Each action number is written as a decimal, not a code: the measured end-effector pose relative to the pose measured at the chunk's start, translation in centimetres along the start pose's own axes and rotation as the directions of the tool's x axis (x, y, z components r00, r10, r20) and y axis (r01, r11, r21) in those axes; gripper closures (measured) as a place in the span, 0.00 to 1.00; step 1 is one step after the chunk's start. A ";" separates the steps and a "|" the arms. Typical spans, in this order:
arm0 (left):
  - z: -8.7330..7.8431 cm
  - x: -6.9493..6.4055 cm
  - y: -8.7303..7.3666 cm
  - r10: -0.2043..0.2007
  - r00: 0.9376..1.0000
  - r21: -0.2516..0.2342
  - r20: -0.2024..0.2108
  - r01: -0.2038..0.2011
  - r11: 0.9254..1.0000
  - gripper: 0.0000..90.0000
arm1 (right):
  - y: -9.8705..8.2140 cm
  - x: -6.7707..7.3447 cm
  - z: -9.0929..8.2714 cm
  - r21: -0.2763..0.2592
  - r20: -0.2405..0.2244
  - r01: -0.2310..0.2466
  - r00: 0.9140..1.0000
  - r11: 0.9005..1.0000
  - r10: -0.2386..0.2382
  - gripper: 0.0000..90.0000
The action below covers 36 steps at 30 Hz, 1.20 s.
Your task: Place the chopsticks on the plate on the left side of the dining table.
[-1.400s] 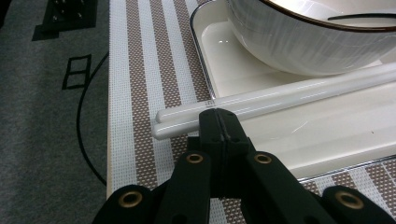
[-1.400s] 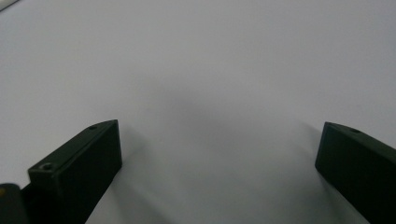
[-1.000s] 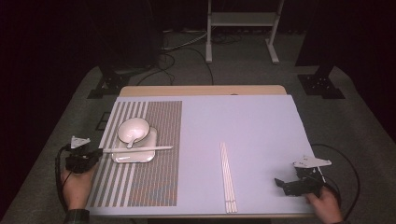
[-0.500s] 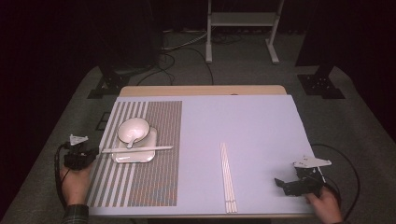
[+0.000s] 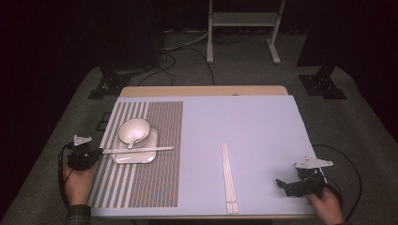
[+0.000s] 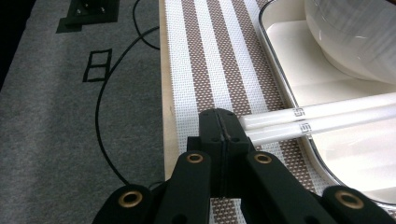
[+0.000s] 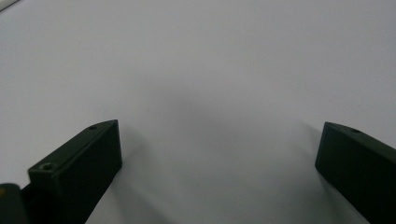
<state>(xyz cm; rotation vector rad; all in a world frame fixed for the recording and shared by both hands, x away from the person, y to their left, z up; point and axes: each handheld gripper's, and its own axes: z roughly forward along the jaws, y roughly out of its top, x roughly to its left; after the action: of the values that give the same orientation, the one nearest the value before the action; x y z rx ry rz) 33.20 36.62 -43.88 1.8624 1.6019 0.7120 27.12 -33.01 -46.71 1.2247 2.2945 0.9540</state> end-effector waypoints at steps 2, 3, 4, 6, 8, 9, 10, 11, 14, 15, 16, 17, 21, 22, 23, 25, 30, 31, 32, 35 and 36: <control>0.0 -0.1 0.0 0.006 1.000 0.004 0.001 -0.006 1.000 1.00 | 0.0 0.0 0.0 0.000 0.000 -0.001 1.000 1.000 0.001 0.00; 0.1 -0.1 0.1 0.005 1.000 0.001 0.003 -0.005 1.000 1.00 | 0.0 0.0 0.0 0.000 0.000 0.000 1.000 1.000 0.000 0.00; 0.1 -0.2 0.1 0.008 1.000 0.003 0.002 -0.008 1.000 1.00 | 0.0 0.0 0.0 0.000 0.000 -0.001 1.000 1.000 0.001 0.00; 0.1 -0.2 0.1 0.009 1.000 0.004 0.003 -0.009 1.000 1.00 | 0.0 0.0 0.0 0.000 0.000 0.000 1.000 1.000 0.000 0.00; 0.1 -0.2 0.1 0.009 1.000 0.004 0.003 -0.009 1.000 1.00 | 0.0 0.0 0.0 0.000 0.000 0.000 1.000 1.000 0.000 0.00; 0.0 -0.2 0.1 0.010 1.000 0.004 0.002 -0.010 1.000 1.00 | 0.0 0.0 0.0 0.000 0.000 0.000 1.000 1.000 0.000 0.00; 0.1 -0.2 0.1 0.005 1.000 0.001 0.002 -0.005 1.000 1.00 | 0.0 0.0 0.0 0.000 0.000 0.000 1.000 1.000 0.000 0.00; 0.0 -0.1 0.1 0.004 1.000 0.000 0.001 -0.004 1.000 1.00 | 0.0 0.0 0.0 0.000 0.000 -0.001 1.000 1.000 0.001 0.00; -0.3 0.2 0.0 -0.010 1.000 -0.009 -0.002 0.010 1.000 1.00 | 0.0 0.0 0.0 0.000 0.000 0.000 1.000 1.000 0.000 0.00; -0.5 0.3 0.0 -0.011 1.000 -0.011 -0.002 0.011 1.000 1.00 | 0.0 0.0 0.0 0.000 0.000 -0.001 1.000 1.000 0.001 0.00; -0.8 0.5 -0.1 -0.013 1.000 -0.016 0.001 0.013 1.000 1.00 | 0.0 0.0 0.0 0.000 0.000 -0.001 1.000 1.000 0.001 0.00; -1.0 0.5 -0.1 -0.018 1.000 -0.019 0.002 0.018 1.000 1.00 | 0.0 0.0 0.0 0.000 0.000 0.000 1.000 1.000 0.000 0.00; -1.8 0.4 -0.4 -0.024 0.999 -0.028 0.022 0.025 0.999 1.00 | 0.0 0.0 0.0 0.000 0.000 -0.001 1.000 1.000 0.001 0.00; -1.9 0.3 -0.4 -0.023 0.999 -0.027 0.030 0.024 0.999 1.00 | 0.0 0.0 0.0 0.001 -0.001 -0.001 1.000 1.000 0.001 0.00; -2.1 0.2 -0.5 -0.025 0.999 -0.029 0.037 0.026 0.999 1.00 | 0.0 0.0 0.0 0.001 0.000 -0.001 1.000 1.000 0.001 0.00; -2.3 0.0 -0.6 -0.021 0.999 -0.032 0.048 0.022 0.999 0.99 | 0.0 0.0 0.0 0.001 0.000 -0.001 1.000 1.000 0.001 0.00; -3.2 -1.0 -0.8 -0.007 0.997 -0.044 0.075 0.010 0.999 0.96 | 0.0 0.0 0.0 0.001 -0.001 0.000 1.000 1.000 0.000 0.00; -3.3 -1.4 -0.9 -0.003 0.997 -0.048 0.079 0.007 0.999 0.94 | 0.0 0.0 0.0 0.001 -0.001 0.000 1.000 1.000 0.000 0.00; -3.5 -1.7 -1.0 0.007 0.997 -0.050 0.080 -0.003 0.999 0.93 | 0.0 0.0 0.0 0.002 -0.001 -0.002 1.000 1.000 0.002 0.00; -4.1 -2.6 -1.2 0.018 0.996 -0.059 0.092 -0.013 0.998 0.88 | 0.0 0.0 0.0 0.002 -0.001 -0.001 1.000 1.000 0.001 0.00; -4.4 -2.8 -1.3 0.019 0.995 -0.066 0.099 -0.013 0.998 0.86 | 0.0 0.0 0.0 0.002 -0.001 -0.002 1.000 1.000 0.002 0.00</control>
<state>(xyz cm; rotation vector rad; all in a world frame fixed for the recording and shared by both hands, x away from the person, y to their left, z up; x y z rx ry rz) 28.80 34.32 -41.88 1.8361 1.4859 0.6602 27.13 -33.01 -46.71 1.2272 2.2959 0.9539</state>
